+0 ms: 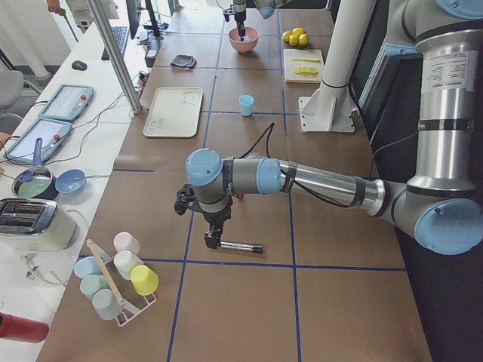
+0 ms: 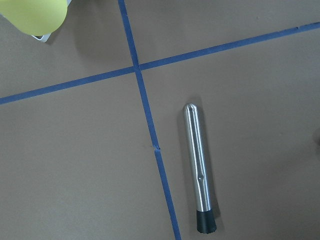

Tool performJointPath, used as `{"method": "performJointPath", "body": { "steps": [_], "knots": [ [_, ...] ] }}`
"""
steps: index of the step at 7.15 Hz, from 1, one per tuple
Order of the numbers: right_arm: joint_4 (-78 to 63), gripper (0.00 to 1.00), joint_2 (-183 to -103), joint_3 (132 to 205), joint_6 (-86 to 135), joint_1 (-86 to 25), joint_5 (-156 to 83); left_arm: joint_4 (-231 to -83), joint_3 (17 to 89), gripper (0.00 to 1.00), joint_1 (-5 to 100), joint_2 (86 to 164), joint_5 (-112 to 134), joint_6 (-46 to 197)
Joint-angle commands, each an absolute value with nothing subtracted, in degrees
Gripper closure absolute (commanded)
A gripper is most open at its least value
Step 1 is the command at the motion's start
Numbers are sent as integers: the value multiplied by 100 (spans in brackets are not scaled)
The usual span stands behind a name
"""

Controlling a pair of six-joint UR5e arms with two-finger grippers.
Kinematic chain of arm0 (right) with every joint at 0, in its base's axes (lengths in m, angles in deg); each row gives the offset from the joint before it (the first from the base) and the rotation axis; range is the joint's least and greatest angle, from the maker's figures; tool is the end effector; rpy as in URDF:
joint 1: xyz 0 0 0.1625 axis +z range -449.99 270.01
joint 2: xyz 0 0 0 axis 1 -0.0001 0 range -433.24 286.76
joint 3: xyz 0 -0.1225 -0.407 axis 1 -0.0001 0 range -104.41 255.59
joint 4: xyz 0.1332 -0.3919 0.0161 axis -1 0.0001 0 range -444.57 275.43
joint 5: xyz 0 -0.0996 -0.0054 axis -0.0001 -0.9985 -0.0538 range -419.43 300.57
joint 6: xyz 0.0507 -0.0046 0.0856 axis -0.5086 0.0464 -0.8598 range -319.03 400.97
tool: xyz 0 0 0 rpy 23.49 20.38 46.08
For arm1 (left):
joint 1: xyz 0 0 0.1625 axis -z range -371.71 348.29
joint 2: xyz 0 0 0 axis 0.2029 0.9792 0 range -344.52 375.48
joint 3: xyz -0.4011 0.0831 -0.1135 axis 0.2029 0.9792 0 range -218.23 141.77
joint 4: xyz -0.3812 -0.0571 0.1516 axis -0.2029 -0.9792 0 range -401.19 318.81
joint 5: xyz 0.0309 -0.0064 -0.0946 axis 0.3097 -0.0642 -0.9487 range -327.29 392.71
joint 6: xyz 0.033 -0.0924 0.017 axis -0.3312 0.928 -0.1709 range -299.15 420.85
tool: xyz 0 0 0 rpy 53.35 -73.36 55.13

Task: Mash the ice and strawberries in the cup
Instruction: 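Lower the right gripper into the bowl and grasp another ice cube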

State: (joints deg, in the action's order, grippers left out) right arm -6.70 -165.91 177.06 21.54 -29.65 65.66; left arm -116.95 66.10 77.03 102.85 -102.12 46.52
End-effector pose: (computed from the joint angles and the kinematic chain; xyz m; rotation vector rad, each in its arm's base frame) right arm -0.1764 -0.4636 0.5676 0.0707 -0.6998 -0.2830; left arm -0.0529 -0.4623 0.5826 0.0475 0.7840 0.2406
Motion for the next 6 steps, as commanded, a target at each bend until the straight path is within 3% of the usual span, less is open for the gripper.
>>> {"method": "performJointPath", "body": {
  "steps": [1,2,3,6],
  "knots": [
    [-670,71,-16588,17719,2163,-2970,6581,-11695,6618,0,7706,10285,-10212,4652],
    [-670,88,-16588,17728,2163,-2970,6599,-11695,6618,0,7706,10285,-10212,4652],
    [-670,97,-16579,17737,2163,-2970,6608,-11695,6618,0,7706,10285,-10212,4652],
    [-539,97,-16553,18226,2163,-2656,6896,-11695,6618,0,7706,10285,-10212,4652]
  ]
}}
